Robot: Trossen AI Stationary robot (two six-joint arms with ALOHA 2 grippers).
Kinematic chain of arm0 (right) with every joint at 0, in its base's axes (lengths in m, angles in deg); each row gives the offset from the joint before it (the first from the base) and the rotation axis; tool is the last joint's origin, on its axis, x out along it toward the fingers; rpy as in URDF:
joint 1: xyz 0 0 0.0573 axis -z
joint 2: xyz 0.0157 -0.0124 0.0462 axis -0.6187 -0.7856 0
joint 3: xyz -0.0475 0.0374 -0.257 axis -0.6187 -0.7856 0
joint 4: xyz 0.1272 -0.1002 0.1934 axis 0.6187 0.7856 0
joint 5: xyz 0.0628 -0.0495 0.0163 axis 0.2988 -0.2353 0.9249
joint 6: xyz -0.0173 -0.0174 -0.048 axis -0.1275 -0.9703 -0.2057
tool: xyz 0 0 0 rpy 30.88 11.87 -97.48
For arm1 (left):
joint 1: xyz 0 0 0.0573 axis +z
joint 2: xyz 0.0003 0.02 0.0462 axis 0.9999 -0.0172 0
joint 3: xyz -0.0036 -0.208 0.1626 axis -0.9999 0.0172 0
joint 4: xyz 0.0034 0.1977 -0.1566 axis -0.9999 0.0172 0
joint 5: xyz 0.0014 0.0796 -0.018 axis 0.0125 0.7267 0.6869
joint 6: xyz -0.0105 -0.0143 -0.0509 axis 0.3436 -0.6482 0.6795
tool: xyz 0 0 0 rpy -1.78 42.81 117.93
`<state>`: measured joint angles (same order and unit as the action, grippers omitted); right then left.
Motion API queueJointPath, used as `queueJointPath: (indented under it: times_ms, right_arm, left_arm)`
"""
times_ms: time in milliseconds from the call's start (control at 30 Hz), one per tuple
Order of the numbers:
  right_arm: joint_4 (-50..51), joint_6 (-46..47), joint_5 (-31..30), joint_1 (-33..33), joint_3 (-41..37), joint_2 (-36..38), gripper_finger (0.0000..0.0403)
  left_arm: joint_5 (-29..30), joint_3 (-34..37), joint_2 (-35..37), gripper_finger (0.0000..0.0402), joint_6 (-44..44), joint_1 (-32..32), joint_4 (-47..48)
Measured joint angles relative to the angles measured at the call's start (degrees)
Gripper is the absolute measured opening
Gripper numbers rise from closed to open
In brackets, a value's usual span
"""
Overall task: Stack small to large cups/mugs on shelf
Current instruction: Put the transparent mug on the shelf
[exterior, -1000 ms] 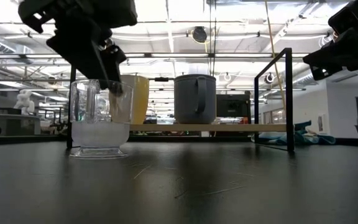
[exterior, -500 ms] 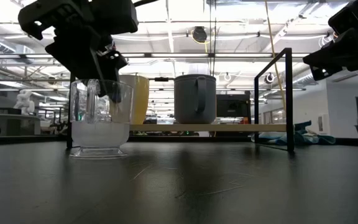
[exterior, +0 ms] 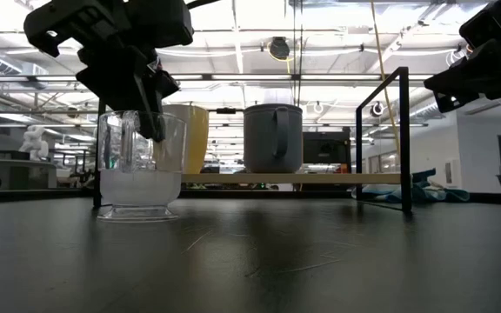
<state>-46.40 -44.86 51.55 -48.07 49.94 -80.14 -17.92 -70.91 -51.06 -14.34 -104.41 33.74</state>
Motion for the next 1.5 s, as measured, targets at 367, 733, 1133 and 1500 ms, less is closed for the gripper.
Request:
queueJointPath:
  times_ms: [367, 733, 1133, 1500]
  right_arm:
    - [0.0, 0.0, 0.0, 0.0, 0.0, 0.0, 0.0]
    - [0.0, 0.0, 0.0, 0.0, 0.0, 0.0, 0.0]
    - [0.0, 0.0, 0.0, 0.0, 0.0, 0.0, 0.0]
    - [0.0, 0.0, 0.0, 0.0, 0.0, 0.0, 0.0]
  left_arm:
    - [0.0, 0.0, 0.0, 0.0031, -0.5, 0.0, 0.0]
    - [0.0, 0.0, 0.0, 0.0004, -2.0, -0.1, -2.1]
    - [0.1, -2.1, 0.0, 0.0003, -6.8, -2.0, -3.2]
    - [4.1, -7.7, 0.1, 0.0003, -6.8, -3.1, 3.8]
